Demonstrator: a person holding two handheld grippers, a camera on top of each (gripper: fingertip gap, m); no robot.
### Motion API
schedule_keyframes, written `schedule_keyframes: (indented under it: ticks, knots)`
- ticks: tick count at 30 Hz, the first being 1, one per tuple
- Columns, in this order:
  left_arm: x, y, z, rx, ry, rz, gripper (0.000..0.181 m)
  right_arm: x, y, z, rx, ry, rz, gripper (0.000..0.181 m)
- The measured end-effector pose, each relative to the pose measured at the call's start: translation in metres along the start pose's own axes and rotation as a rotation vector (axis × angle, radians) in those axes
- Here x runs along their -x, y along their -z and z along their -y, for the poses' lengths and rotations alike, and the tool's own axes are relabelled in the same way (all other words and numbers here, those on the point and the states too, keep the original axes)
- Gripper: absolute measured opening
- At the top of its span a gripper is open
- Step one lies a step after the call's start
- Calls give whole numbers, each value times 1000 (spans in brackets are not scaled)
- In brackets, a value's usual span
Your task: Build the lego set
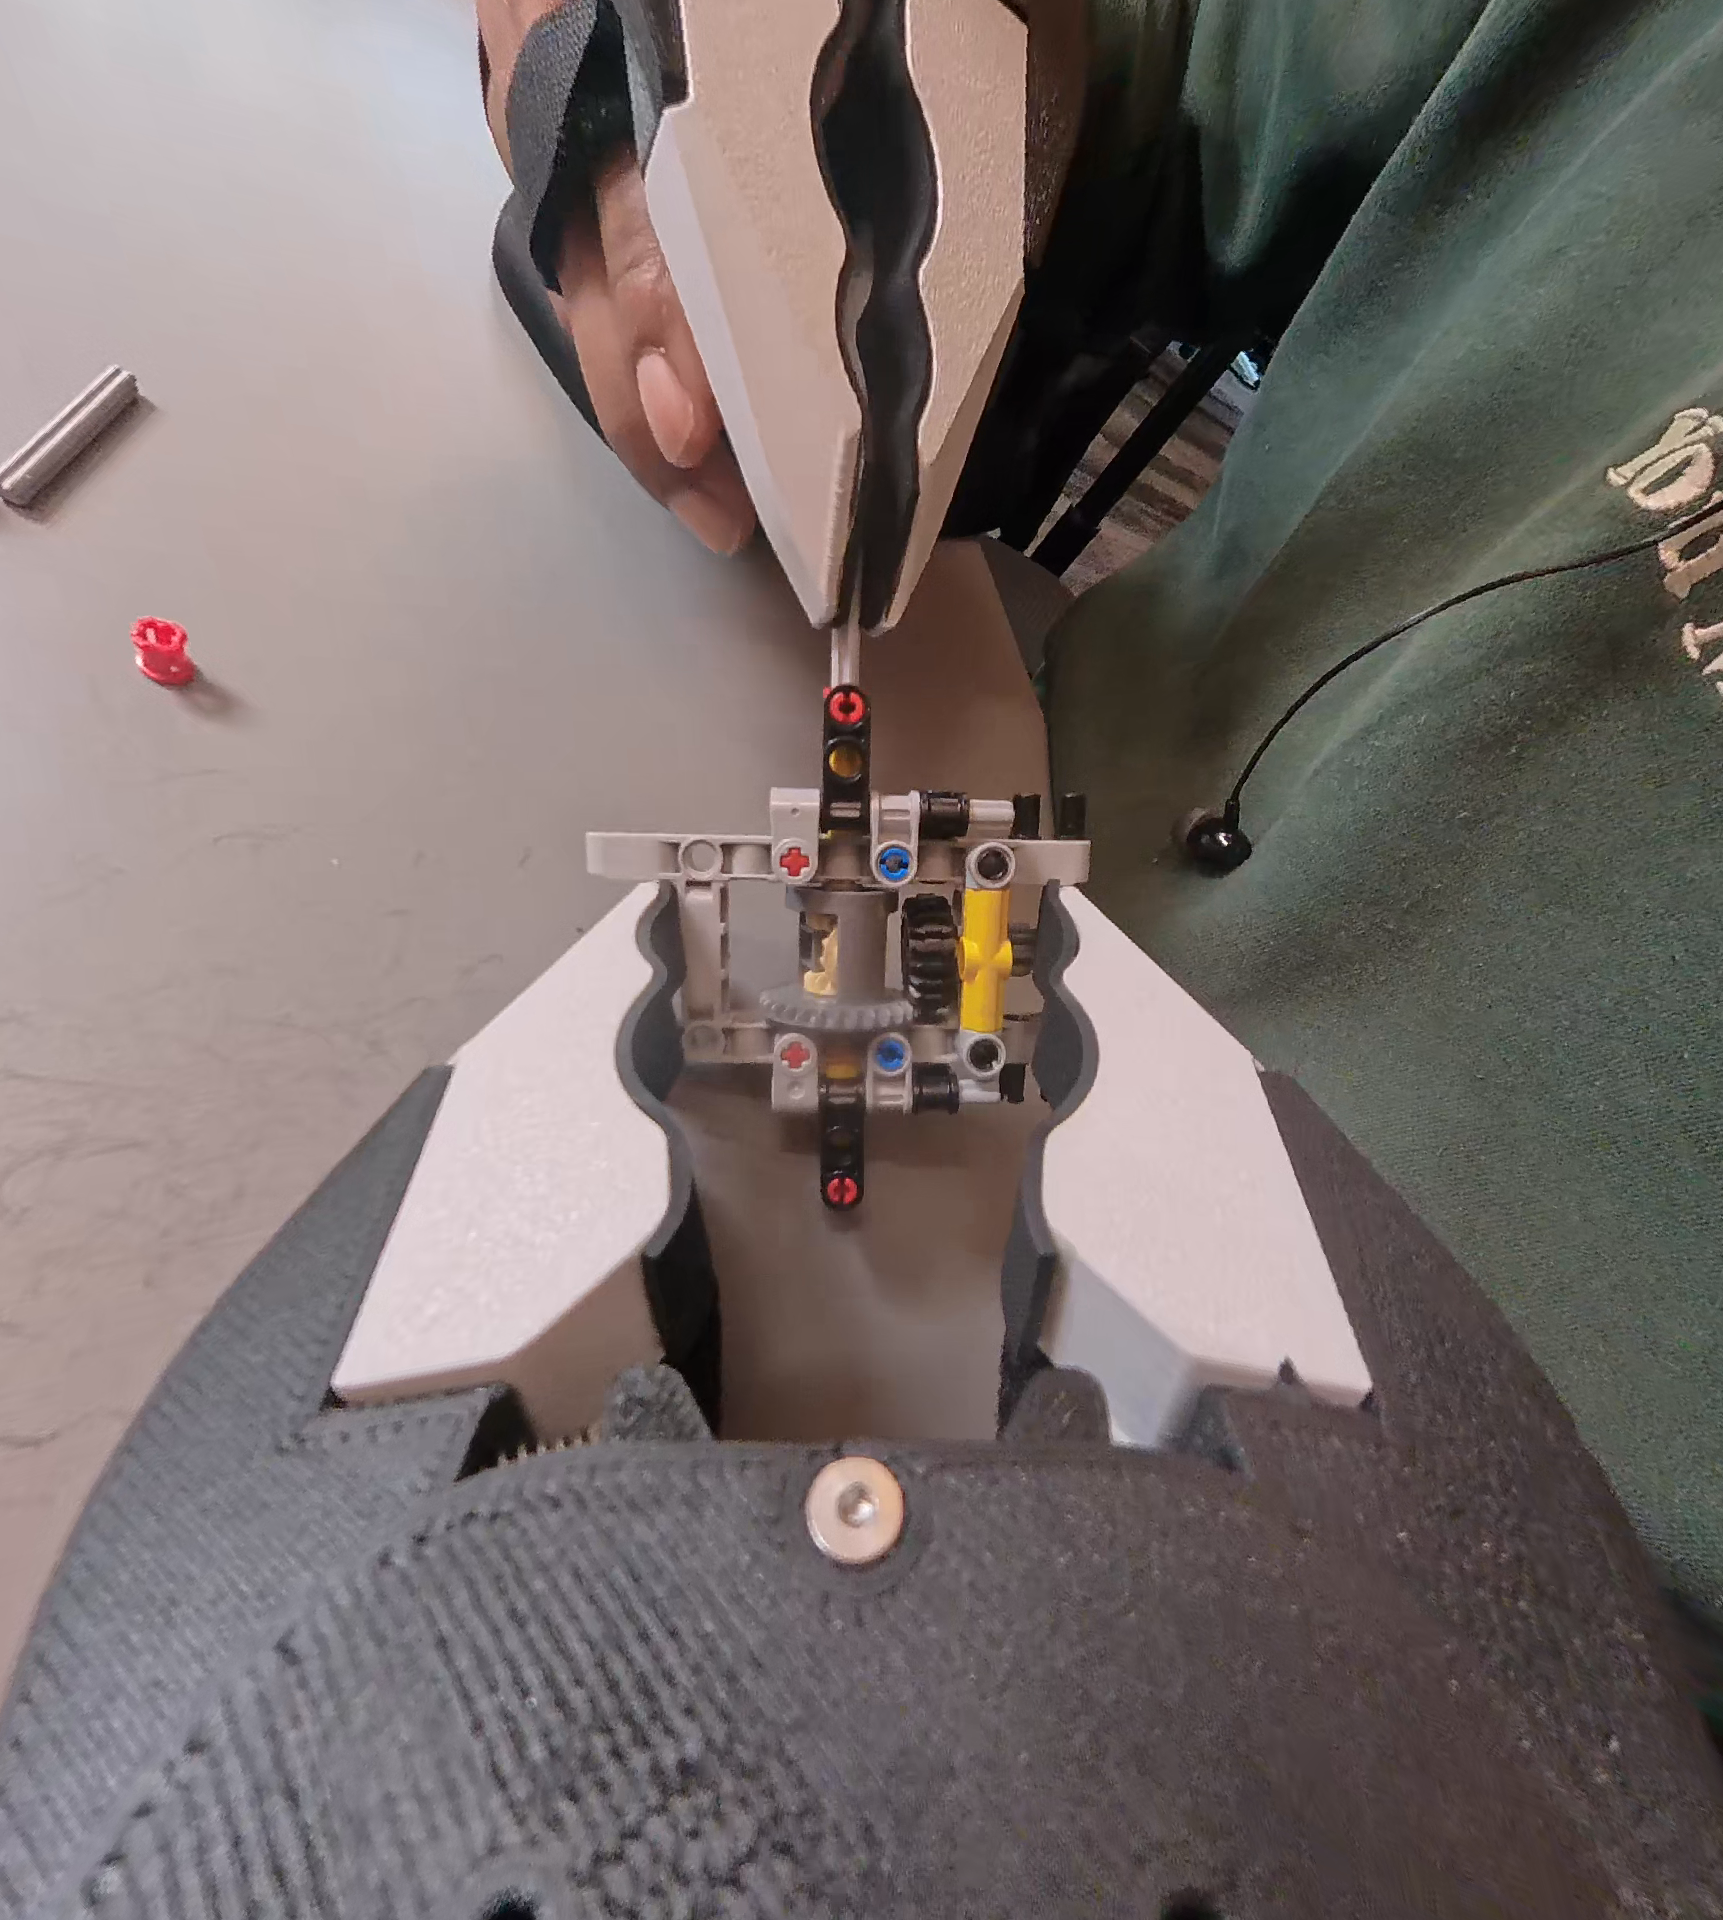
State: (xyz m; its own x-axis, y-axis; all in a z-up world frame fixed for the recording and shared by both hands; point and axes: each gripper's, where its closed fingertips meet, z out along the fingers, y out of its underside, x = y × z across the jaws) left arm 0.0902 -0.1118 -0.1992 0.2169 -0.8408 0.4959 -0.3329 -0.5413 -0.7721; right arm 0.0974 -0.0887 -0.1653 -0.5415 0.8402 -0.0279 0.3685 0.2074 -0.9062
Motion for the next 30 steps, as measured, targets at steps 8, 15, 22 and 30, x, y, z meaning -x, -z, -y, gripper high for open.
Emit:
schedule_keyframes:
  ticks: [8,15,22,30]
  knots:
    - [6,8,16,-115,90,-7,68,-17,9,11,-91,-63,-90,12]
    - [15,34,48,-380,307,-89,67,-40,14,33,-86,160,-374,73]
    - [15,45,66,-551,491,-204,67,-51,-13,43,-48,234,-476,115]
    - [12,51,79,-687,615,-325,67,-62,-20,51,-27,216,-535,117]
